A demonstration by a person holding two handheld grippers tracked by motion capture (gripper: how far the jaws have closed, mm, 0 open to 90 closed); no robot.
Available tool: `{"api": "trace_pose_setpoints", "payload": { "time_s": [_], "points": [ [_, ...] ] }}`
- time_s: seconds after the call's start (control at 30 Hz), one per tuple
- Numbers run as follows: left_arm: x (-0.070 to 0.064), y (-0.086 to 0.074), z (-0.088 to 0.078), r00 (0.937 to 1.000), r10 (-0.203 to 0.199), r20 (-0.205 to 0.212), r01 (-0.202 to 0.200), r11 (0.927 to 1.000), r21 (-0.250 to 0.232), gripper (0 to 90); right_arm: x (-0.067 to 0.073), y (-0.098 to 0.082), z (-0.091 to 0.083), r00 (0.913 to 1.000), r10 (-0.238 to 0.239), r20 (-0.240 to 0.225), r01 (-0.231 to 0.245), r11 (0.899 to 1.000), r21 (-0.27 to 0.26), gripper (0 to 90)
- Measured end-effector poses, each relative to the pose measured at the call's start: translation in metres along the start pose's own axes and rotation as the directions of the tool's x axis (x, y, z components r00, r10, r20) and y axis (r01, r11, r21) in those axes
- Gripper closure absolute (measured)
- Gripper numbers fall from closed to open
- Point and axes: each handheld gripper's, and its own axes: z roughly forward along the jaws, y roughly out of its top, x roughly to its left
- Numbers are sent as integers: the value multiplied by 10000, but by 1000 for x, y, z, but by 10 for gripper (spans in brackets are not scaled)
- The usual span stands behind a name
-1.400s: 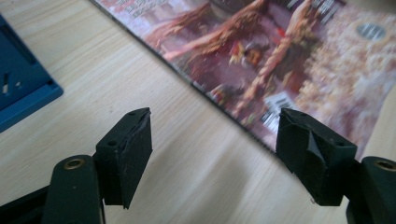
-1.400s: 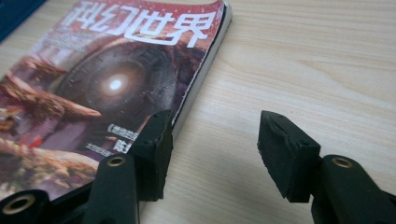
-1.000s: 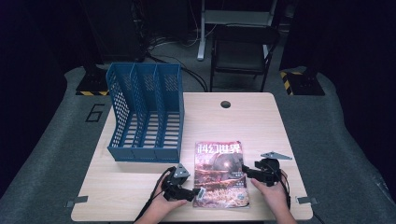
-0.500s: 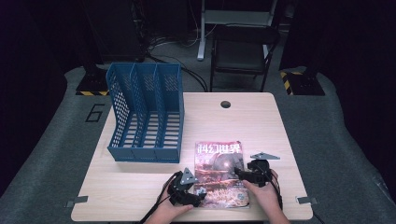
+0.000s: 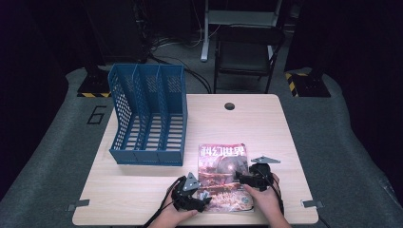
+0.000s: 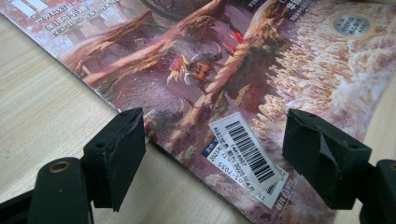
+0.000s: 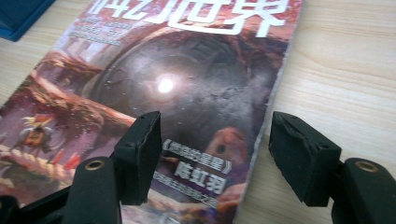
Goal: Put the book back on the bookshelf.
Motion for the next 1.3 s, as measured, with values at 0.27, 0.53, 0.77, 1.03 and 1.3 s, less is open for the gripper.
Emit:
{"api": "trace_pose_setpoints", "payload": {
  "time_s": [0.27,0.53,0.77,1.03,1.3],
  "points": [
    [0,-1,1,9999,63,-137,-64,9999,-87,214,6,0,2,9996,58,268,-57,10000,-33,316],
    [0,-2,0,10000,73,12,-73,9999,-111,213,6,-1,2,9997,127,212,-125,9999,-109,316],
    [0,-2,0,10000,71,-5,-71,9999,-148,213,2,-1,1,9996,291,45,-291,9995,-142,332],
    [0,-2,0,10000,91,11,-91,9999,-110,213,2,-1,0,9992,410,4,-410,9991,-128,340],
    [0,-2,0,9999,103,8,-103,9999,-108,213,0,2,-5,9984,518,-243,-526,9980,-339,358]
  ]
}}
